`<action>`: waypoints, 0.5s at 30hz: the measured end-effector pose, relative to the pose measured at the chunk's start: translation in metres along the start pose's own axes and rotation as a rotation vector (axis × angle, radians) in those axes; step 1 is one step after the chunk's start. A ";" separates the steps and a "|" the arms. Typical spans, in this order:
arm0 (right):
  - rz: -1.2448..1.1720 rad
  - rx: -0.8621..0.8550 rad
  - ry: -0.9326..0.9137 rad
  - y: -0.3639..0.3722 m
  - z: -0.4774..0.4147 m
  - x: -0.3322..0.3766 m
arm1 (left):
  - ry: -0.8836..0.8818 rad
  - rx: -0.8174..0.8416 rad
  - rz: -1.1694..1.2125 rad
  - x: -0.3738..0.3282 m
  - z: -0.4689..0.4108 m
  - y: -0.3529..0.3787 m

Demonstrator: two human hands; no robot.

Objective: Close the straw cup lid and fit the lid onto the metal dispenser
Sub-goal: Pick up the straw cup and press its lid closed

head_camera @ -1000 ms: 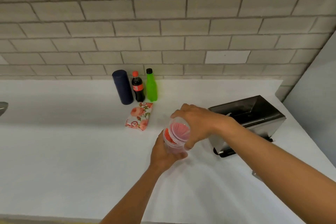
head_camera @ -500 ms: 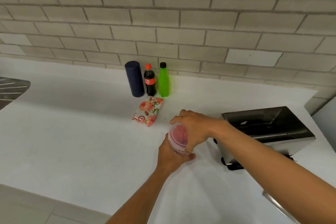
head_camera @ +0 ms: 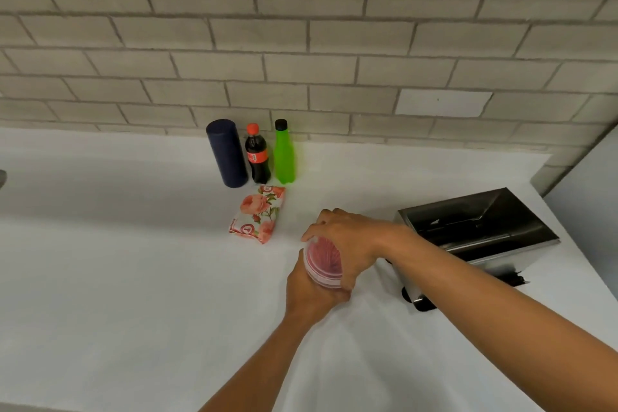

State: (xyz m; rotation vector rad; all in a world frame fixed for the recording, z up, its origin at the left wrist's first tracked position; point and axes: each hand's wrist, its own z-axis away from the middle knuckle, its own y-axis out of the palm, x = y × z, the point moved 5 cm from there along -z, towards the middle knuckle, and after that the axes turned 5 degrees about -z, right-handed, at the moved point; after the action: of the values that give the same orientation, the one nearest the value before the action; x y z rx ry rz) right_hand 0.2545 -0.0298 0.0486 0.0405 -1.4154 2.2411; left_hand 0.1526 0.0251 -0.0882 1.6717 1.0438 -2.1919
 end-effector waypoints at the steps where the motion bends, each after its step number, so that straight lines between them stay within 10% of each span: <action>1: -0.001 0.000 0.007 0.000 0.000 0.000 | 0.009 0.003 0.003 0.000 0.000 -0.001; 15: -0.001 -0.136 0.159 0.003 0.009 0.002 | 0.045 0.013 -0.021 0.003 -0.004 -0.005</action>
State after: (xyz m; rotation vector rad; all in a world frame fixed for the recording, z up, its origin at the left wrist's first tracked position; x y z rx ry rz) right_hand 0.2490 -0.0380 0.0508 -0.1778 -1.4760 2.0914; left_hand 0.1517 0.0320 -0.0898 1.7313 1.0650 -2.1883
